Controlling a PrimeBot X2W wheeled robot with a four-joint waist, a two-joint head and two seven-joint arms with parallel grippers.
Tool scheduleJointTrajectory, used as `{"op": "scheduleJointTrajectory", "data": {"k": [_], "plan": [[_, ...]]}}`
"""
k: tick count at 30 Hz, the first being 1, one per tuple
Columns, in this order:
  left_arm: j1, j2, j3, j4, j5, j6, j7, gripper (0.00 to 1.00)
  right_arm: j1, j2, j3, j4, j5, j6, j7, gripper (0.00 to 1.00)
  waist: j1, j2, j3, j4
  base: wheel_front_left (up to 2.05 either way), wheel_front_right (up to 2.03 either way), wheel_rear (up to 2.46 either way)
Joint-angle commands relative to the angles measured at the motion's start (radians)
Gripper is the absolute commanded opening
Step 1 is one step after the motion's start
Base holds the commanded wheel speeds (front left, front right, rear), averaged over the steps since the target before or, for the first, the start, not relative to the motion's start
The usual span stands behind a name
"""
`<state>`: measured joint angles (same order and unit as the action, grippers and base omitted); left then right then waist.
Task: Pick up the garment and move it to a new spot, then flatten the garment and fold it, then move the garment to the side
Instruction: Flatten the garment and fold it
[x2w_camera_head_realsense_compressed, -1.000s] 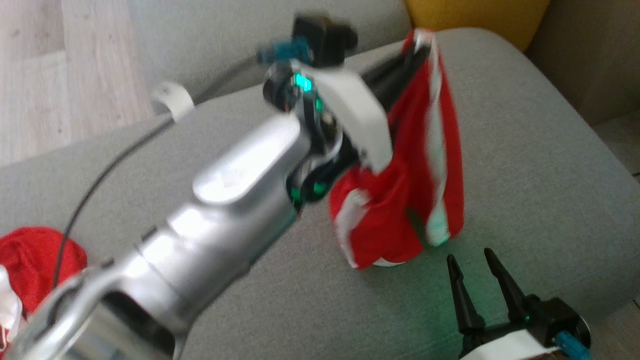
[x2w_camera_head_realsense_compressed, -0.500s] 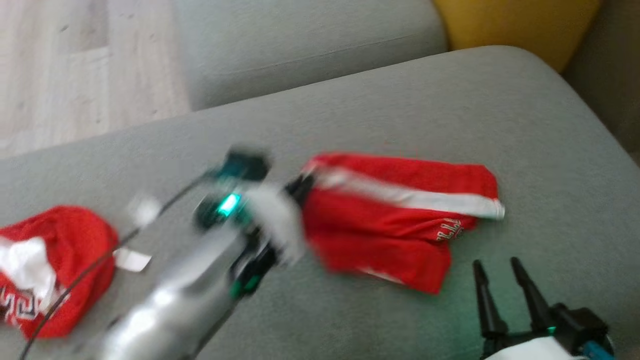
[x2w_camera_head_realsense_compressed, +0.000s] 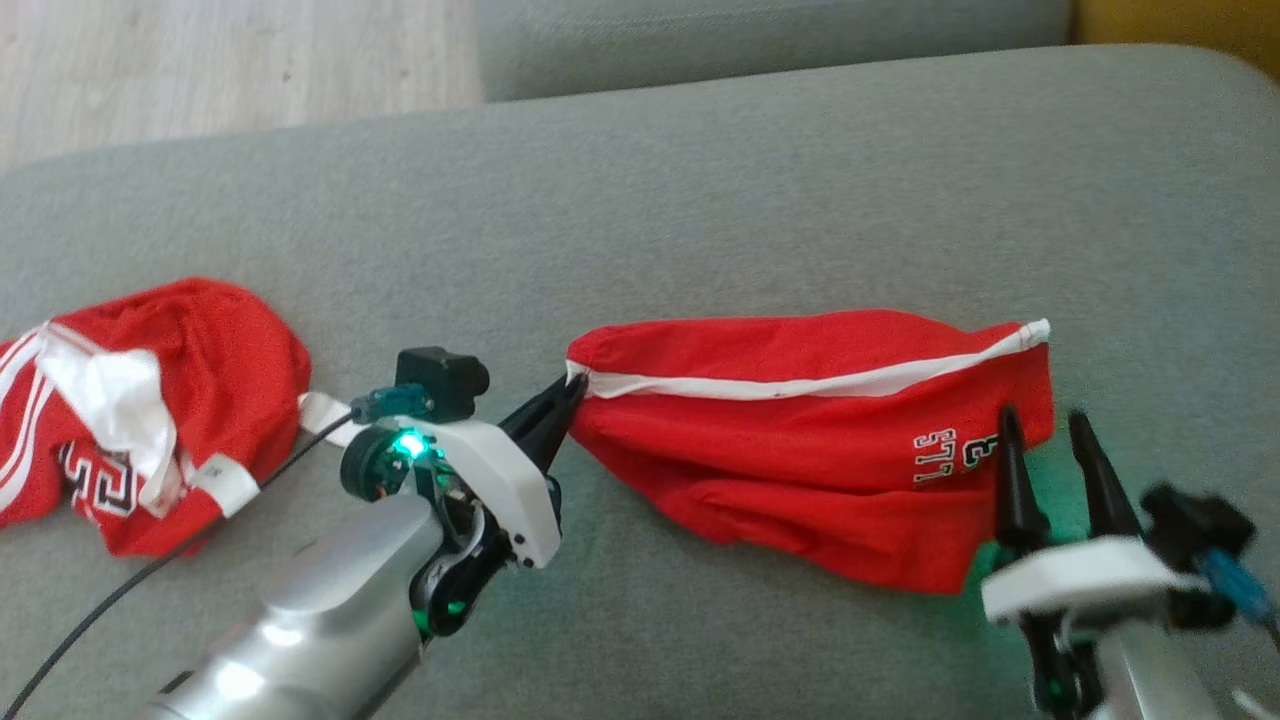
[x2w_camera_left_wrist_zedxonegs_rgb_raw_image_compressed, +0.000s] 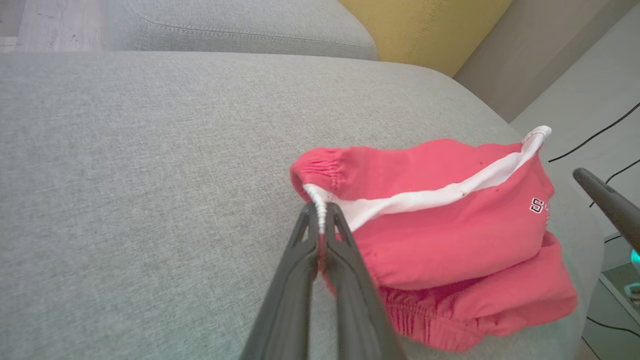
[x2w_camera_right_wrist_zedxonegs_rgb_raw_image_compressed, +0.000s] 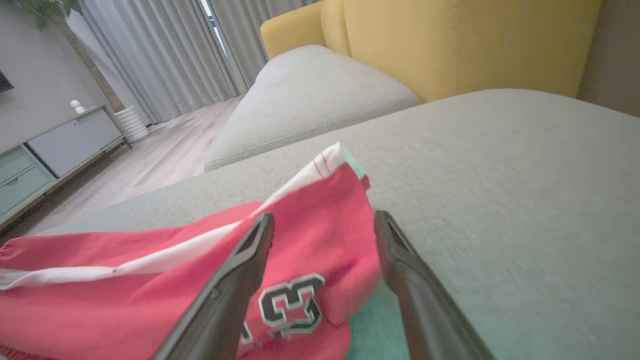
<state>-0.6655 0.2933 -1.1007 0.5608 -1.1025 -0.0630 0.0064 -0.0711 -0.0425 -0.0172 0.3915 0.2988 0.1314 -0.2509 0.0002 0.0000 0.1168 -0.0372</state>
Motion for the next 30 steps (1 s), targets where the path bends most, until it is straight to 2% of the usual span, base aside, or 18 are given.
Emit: {"op": "scheduleJointTrajectory", "data": {"k": [1,9,12,18,28,29,30], "plan": [[-0.062,0.026,0.040,-0.027,0.007,-0.003,-0.013,0.00,-0.053,-0.008,0.027,-0.012,-0.014,-0.001,-0.011,1.00,-0.0002,0.0000,0.019,0.020,0.00,0.00,0.00],[-0.062,0.022,0.036,-0.041,0.009,-0.002,-0.018,0.00,-0.204,-0.018,0.033,0.142,-0.086,-0.001,-0.010,1.00,-0.0002,0.0000,0.033,0.028,0.00,0.00,0.00],[-0.067,0.024,0.036,-0.047,0.013,0.001,-0.022,0.00,-0.258,-0.028,-0.003,0.197,-0.141,-0.001,-0.010,1.00,-0.0002,0.0000,0.041,0.029,0.00,0.00,0.00],[-0.074,0.028,0.035,-0.053,0.018,0.004,-0.024,0.00,-0.306,-0.024,-0.067,0.222,-0.245,-0.001,0.001,1.00,-0.0002,0.0000,0.056,0.029,0.00,0.00,0.00],[-0.084,0.026,0.033,-0.045,0.017,-0.002,-0.023,0.00,-0.352,-0.014,-0.028,0.250,-0.249,-0.001,0.088,1.00,-0.0002,0.0000,0.067,0.032,0.00,0.00,0.00],[-0.085,0.026,0.033,-0.043,0.018,-0.002,-0.023,0.00,-0.356,-0.013,-0.025,0.252,-0.248,-0.001,0.100,0.92,-0.0002,0.0000,0.068,0.032,0.00,0.00,0.00],[-0.087,0.026,0.032,-0.042,0.018,-0.003,-0.023,0.00,-0.360,-0.013,-0.019,0.254,-0.244,-0.001,0.110,0.49,-0.0002,0.0000,0.069,0.033,0.00,0.00,0.00]]}}
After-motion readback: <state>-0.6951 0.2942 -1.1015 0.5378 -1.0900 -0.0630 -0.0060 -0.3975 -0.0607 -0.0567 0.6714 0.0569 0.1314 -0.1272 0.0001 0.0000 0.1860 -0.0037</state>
